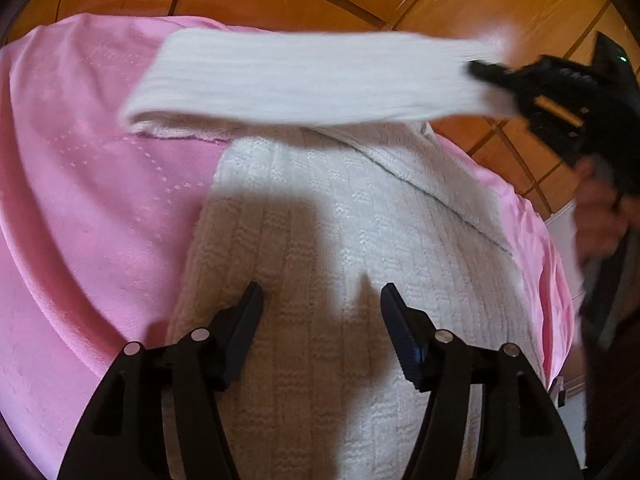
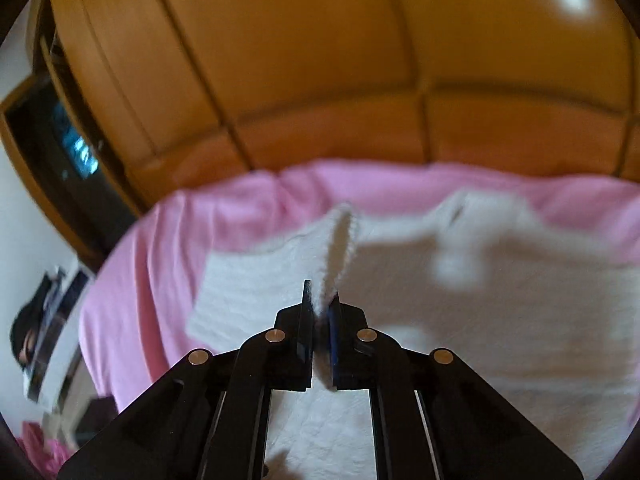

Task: Fold small clothes

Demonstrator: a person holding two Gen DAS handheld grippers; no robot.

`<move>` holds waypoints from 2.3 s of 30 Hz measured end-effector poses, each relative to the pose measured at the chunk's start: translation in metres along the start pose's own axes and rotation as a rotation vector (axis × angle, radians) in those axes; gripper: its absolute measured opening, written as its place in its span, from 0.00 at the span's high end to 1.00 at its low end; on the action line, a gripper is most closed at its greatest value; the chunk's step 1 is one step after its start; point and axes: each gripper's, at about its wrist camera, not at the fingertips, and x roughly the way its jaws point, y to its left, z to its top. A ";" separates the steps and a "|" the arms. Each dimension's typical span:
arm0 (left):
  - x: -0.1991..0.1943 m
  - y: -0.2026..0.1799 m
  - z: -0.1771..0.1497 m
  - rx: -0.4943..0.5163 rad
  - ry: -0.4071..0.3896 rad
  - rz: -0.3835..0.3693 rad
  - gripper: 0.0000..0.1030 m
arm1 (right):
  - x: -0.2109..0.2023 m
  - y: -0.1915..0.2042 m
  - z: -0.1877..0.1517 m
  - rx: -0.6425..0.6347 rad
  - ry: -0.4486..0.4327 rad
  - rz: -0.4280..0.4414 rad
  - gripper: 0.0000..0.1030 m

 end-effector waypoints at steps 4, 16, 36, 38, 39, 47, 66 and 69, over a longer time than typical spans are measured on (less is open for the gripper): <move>-0.001 -0.001 -0.001 0.010 0.003 0.015 0.41 | -0.024 -0.052 0.012 0.084 -0.057 -0.087 0.96; 0.003 -0.004 0.006 0.037 0.040 0.083 0.41 | -0.006 -0.190 -0.055 0.363 0.064 -0.429 0.96; 0.020 0.060 0.140 -0.177 -0.052 -0.007 0.38 | -0.016 -0.197 -0.067 0.288 0.042 -0.514 0.96; 0.032 0.067 0.152 -0.203 -0.039 -0.051 0.37 | -0.018 -0.196 -0.065 0.279 0.044 -0.497 0.95; 0.035 0.069 0.156 -0.215 -0.036 -0.059 0.37 | -0.018 -0.196 -0.063 0.271 0.052 -0.482 0.95; 0.084 0.077 0.189 -0.256 0.005 -0.086 0.36 | -0.048 -0.151 -0.049 0.077 -0.061 -0.482 0.35; 0.114 0.005 0.176 0.103 -0.087 0.442 0.70 | 0.041 -0.139 -0.081 -0.019 0.058 -0.507 0.22; 0.087 -0.004 0.162 0.086 -0.122 0.412 0.57 | 0.041 -0.140 -0.081 -0.012 0.055 -0.501 0.21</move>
